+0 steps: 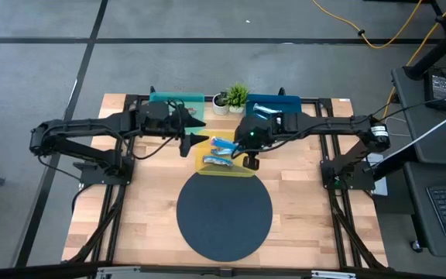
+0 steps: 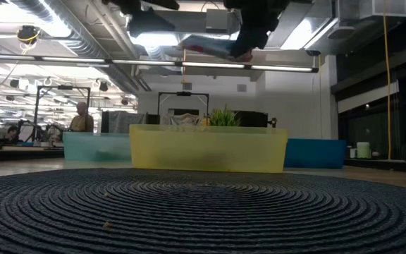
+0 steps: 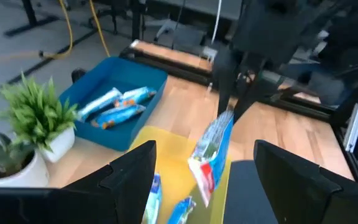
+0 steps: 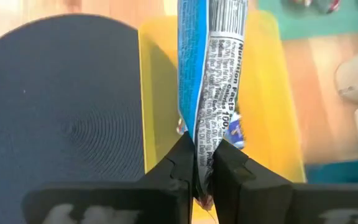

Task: Pick and place Granola Bars by type
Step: Put the red granola bar into the green bin

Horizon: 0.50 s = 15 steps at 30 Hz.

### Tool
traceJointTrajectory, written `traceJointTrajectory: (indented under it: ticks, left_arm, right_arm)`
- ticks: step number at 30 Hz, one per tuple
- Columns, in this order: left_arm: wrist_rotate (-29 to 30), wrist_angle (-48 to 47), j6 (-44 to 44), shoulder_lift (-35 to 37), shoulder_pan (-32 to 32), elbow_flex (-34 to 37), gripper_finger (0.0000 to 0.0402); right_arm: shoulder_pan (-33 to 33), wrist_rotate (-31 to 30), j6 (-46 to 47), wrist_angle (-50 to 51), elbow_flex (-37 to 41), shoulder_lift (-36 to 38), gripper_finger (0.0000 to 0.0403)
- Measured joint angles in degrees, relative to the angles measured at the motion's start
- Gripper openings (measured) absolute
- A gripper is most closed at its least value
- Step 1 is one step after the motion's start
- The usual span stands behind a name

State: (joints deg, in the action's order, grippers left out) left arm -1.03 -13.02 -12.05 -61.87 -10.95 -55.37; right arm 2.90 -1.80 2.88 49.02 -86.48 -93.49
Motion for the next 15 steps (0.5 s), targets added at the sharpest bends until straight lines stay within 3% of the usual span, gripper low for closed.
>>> traceJointTrajectory:
  ticks: [15]
  left_arm:
    - [0.03,8.17,-2.42,-5.77,0.51,0.00,0.0263]
  right_arm:
    - [2.19,0.16,-6.28,-4.76,-0.12,3.12,0.0038]
